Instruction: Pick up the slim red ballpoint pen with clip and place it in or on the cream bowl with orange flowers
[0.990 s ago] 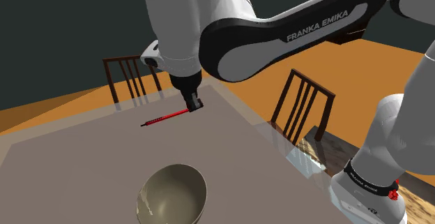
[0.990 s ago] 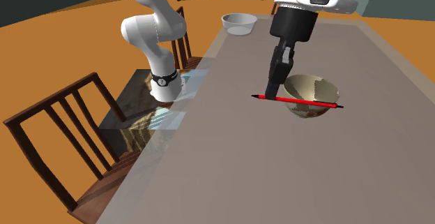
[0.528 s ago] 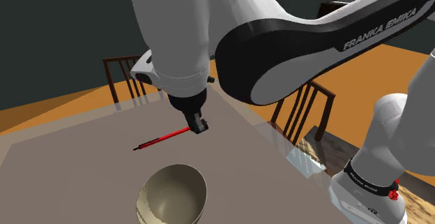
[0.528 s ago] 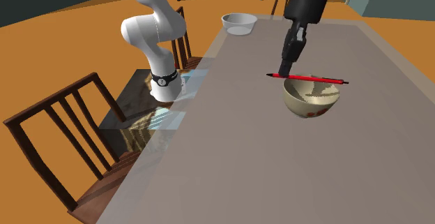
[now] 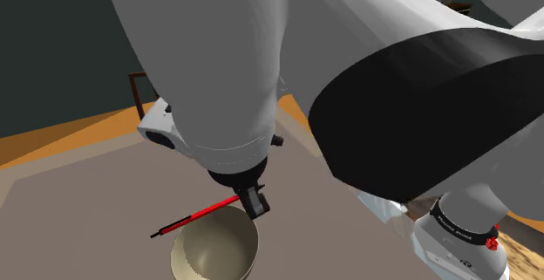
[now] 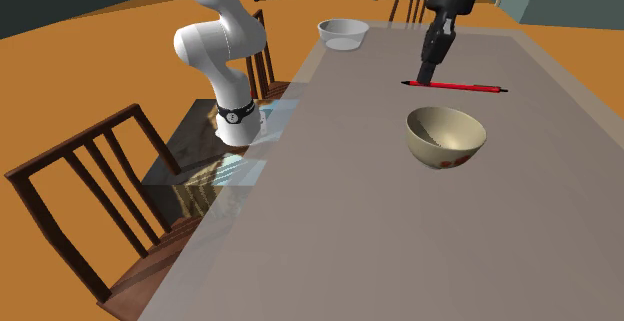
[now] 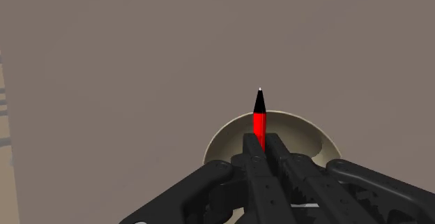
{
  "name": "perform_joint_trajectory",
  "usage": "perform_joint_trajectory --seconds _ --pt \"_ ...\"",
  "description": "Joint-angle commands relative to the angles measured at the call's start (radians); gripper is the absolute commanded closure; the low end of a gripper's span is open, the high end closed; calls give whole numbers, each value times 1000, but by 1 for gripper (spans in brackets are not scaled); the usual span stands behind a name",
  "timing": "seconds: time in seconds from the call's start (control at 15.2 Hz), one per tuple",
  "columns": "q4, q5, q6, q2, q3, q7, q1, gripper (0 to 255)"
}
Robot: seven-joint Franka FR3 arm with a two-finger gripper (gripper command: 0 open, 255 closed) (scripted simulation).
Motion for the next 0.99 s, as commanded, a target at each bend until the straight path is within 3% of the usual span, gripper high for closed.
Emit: perform_joint_trajectory --seconds 0.0,0.92 --pt "-12 -4 12 7 5 18 6 255" --pt "-154 -48 176 49 2 87 7 255"
